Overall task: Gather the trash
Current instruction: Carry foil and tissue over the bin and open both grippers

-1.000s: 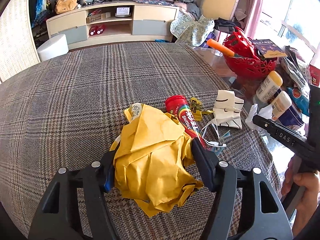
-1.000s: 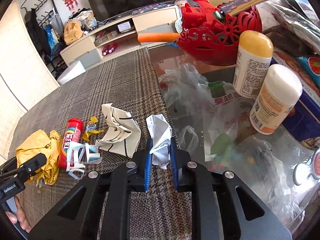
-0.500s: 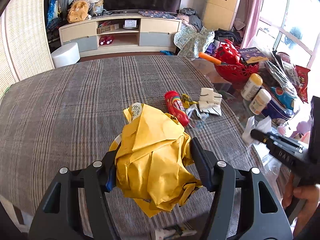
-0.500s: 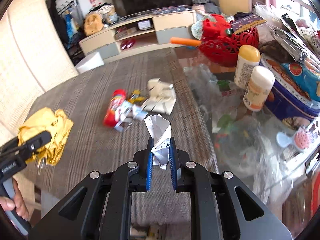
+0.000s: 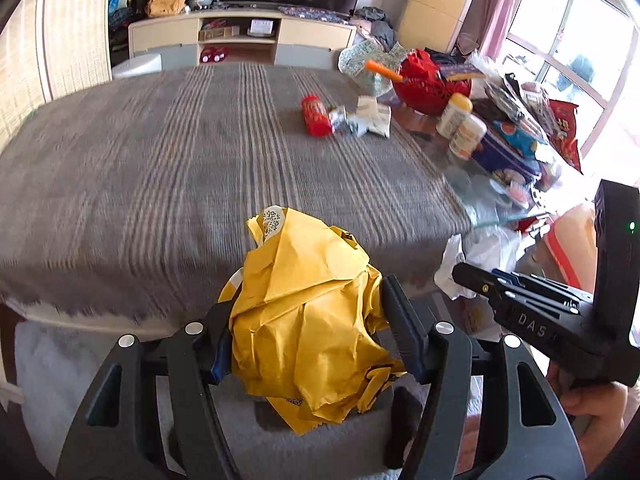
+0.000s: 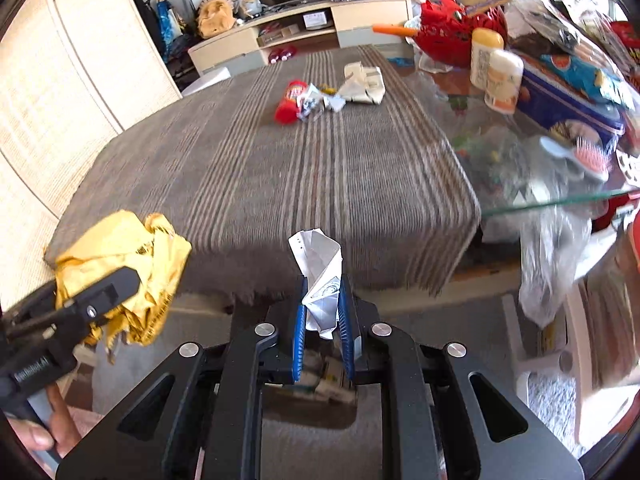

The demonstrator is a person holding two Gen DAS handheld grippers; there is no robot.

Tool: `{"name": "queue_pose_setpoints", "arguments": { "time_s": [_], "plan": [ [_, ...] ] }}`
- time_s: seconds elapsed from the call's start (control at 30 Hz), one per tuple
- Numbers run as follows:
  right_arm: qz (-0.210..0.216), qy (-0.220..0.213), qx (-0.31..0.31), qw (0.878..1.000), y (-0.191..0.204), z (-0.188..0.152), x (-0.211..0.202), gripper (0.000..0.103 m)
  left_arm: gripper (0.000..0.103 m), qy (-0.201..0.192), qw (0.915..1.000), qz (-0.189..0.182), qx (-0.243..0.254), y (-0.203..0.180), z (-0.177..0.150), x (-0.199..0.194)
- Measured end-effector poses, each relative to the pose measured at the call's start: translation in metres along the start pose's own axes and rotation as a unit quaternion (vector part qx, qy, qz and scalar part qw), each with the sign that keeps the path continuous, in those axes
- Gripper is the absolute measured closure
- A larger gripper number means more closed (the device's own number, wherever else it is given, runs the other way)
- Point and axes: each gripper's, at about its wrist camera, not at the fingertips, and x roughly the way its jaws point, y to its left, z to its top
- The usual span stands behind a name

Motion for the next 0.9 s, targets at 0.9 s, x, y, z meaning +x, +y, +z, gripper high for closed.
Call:
{"name": "queue_pose_setpoints", "arguments": {
  "time_s": [0.9],
  "plan": [
    [0.015,0.127,0.016,0.992,-0.001,-0.061,0.110,0.084,0.040,0.163,0.9865,-0.013,-0.013,0.024,-0.092,0.138]
  ]
}}
